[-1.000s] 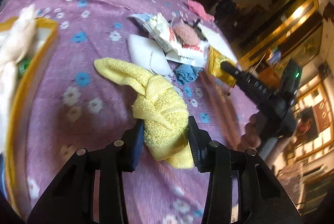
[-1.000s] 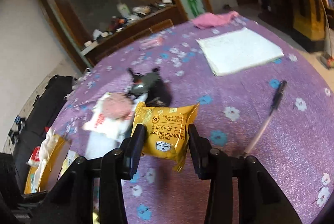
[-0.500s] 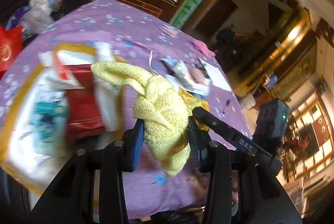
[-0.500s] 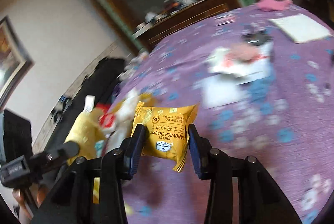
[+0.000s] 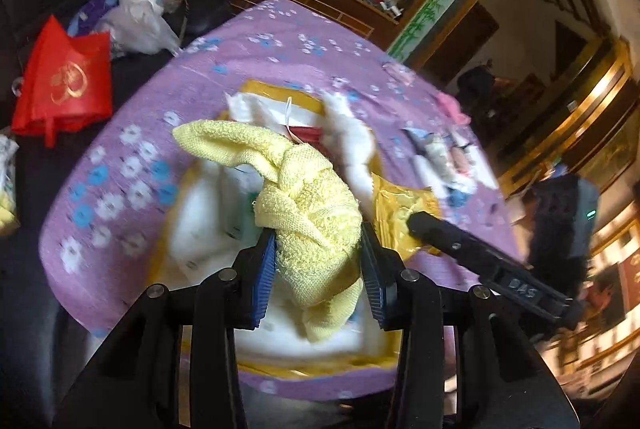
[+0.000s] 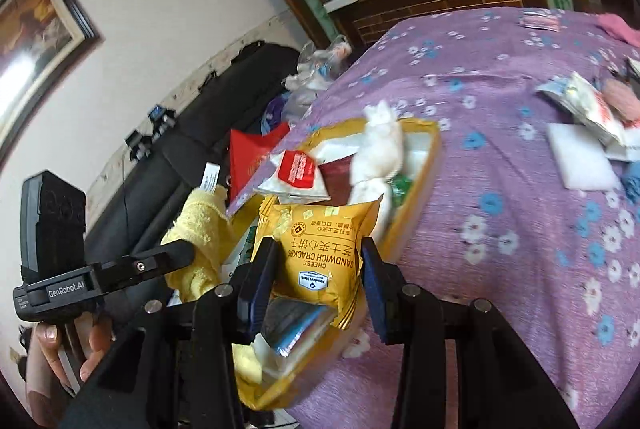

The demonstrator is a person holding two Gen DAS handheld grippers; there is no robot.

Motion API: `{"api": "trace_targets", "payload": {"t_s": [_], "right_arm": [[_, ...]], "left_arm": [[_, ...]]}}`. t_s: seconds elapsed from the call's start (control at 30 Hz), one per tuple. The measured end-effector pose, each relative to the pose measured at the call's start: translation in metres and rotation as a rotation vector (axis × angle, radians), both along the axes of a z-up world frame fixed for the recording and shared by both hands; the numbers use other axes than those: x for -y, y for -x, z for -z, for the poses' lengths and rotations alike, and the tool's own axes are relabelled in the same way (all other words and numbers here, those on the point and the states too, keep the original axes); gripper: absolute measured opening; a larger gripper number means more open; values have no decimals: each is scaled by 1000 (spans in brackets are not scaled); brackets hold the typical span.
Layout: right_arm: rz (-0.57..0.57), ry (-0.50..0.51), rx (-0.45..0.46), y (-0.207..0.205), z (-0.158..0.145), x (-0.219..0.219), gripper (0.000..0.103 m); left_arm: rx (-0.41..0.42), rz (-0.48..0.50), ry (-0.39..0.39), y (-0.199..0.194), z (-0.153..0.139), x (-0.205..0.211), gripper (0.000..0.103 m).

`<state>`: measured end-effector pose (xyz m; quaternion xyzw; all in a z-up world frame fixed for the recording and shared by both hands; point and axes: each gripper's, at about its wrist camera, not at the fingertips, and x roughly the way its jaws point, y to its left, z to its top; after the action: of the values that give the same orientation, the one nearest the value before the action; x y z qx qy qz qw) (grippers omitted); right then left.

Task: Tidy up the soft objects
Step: 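Carry yellow cloth and cracker packet into the yellow-rimmed box and release both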

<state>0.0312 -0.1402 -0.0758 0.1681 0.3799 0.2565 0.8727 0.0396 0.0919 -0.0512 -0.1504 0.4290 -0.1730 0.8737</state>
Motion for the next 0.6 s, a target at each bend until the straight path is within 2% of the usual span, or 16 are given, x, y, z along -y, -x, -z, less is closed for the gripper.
{"api": "trace_targets", "payload": {"t_s": [0.17,0.3,0.4,0.43,0.53,0.6], "right_arm": [[15,83,2,-4,3,-25,41],[36,167,11,-8,9,-38,44],[42,174,21,-6,13,-41,47],[41,170,36,-3,11,-41,49],[43,119,71,4,3,-33,68],[30,87,75,6,0,-26,68]], "left_arm": [[-20,66,-84,-13,16,10,39],[-37,51,-128,-20,31,13,40],[-21,40,-93,-20,33,9,41],[-17,25,-74,-19,32,6,45],[29,-17,1,-10,20,-6,60],[69,-42,-1,-3,9,-6,65]]}}
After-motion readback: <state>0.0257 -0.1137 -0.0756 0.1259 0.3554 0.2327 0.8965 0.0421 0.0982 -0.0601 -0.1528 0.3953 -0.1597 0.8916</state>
